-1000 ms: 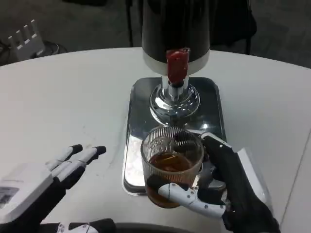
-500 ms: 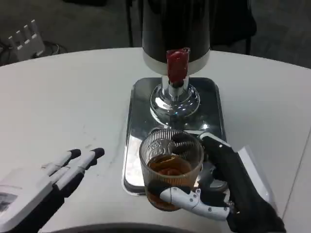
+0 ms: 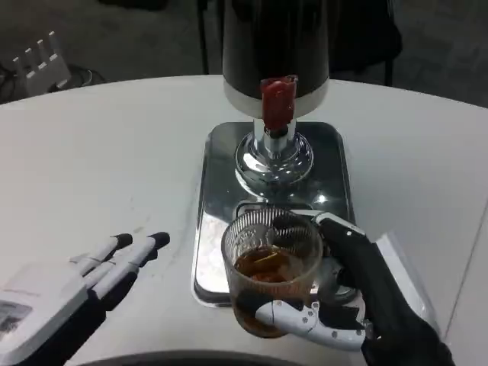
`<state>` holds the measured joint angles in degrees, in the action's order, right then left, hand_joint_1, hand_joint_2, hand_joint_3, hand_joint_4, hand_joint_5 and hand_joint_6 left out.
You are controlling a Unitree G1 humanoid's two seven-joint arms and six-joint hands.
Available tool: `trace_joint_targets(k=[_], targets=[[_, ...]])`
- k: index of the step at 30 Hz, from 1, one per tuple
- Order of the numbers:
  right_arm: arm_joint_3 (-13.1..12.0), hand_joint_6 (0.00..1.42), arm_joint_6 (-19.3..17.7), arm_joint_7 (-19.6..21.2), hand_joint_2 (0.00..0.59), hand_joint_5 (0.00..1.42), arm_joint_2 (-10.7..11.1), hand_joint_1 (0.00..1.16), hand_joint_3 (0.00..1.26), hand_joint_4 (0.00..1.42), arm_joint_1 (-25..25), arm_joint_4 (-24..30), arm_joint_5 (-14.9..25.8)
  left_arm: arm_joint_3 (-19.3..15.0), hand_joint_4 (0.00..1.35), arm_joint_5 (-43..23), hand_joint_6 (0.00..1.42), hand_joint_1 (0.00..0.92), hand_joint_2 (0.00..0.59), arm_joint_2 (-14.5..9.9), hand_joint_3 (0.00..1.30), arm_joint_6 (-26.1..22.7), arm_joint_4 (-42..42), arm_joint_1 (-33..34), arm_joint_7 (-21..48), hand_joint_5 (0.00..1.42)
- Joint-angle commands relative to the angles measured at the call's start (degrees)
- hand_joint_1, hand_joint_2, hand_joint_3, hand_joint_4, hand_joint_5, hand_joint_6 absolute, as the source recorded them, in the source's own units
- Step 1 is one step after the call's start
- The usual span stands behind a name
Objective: Grasp the cup under the faucet to collect the drink, then remove the cup.
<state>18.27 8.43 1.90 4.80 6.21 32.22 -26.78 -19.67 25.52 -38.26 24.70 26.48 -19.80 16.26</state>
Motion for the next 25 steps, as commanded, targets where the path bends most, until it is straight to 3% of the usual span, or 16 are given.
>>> trace_joint_targets(k=[1, 25], targets=[[0.2, 1.13, -3.0, -0.1, 0.185, 1.08, -0.3, 0.79, 0.85, 0.92, 0.3, 2.7, 0.6, 0.1, 0.0, 1.1, 0.13, 0.0, 0.11, -0.3, 0.01, -0.1, 0.7, -0.6, 0.9, 0.0], [-0.3, 1.16, -3.1, -0.5, 0.185, 1.09, 0.1, 0.79, 0.87, 0.94, 2.0, 4.5, 0.3, 0.4, 0.0, 1.7, 0.13, 0.0, 0.108, -1.0, 0.01, 1.1, 1.6, -0.5, 1.6, 0.0]])
